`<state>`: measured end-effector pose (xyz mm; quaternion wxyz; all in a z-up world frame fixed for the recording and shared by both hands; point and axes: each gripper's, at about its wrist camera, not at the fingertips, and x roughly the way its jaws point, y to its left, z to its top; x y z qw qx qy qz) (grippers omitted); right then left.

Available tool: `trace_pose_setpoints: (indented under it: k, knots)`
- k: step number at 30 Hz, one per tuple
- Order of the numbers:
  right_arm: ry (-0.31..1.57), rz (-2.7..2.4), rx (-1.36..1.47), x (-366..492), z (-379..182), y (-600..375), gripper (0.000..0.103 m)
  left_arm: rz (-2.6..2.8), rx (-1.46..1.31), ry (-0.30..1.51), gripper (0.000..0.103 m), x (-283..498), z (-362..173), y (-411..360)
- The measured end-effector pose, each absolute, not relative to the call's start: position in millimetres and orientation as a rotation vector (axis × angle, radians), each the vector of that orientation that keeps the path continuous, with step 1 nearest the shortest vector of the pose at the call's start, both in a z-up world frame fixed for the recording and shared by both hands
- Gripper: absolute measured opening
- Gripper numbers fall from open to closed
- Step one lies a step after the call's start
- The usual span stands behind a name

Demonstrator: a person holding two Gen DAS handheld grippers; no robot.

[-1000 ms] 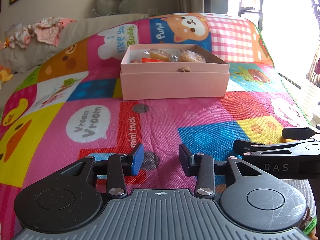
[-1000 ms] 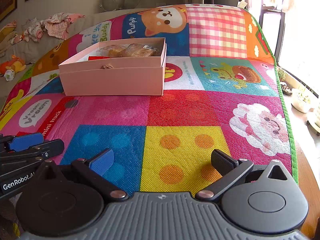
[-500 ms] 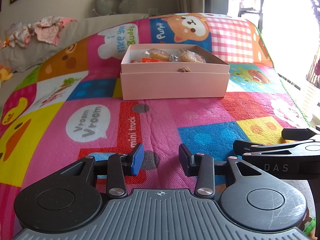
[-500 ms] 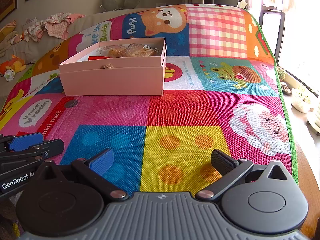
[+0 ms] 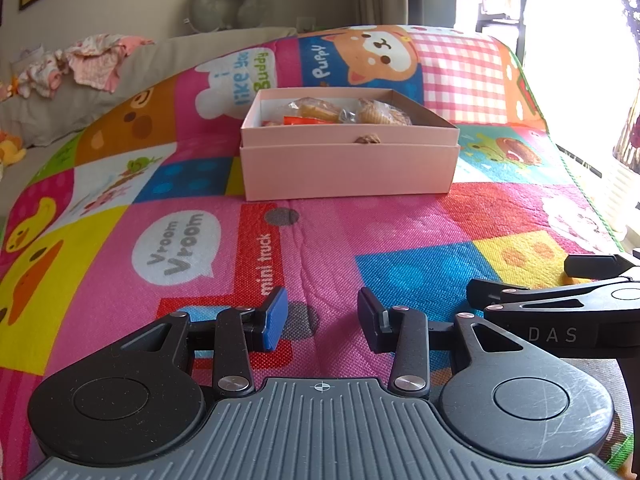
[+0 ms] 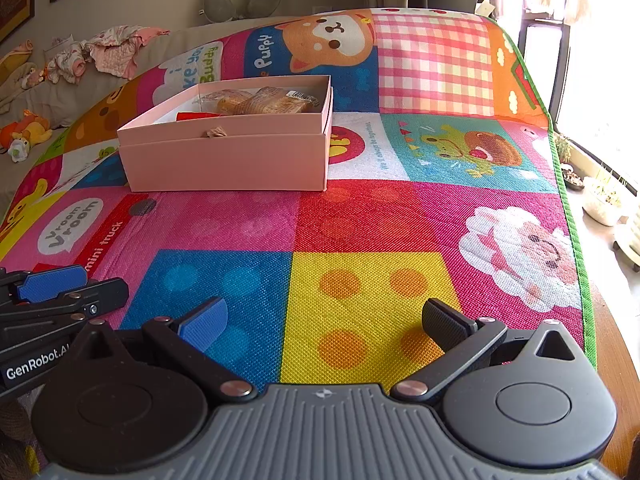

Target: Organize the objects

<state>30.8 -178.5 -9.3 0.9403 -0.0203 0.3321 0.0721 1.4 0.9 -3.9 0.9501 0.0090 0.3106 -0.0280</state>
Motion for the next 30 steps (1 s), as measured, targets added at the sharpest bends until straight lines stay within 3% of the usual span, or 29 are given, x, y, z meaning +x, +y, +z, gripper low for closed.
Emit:
trace_pose_setpoints:
  k: [30]
  knots:
    - [0.678,0.147,-0.042,30.4,-9.0,-179.0,0.103,-0.071,-0.012,0.631,0.044,1.6,-3.5,3.3]
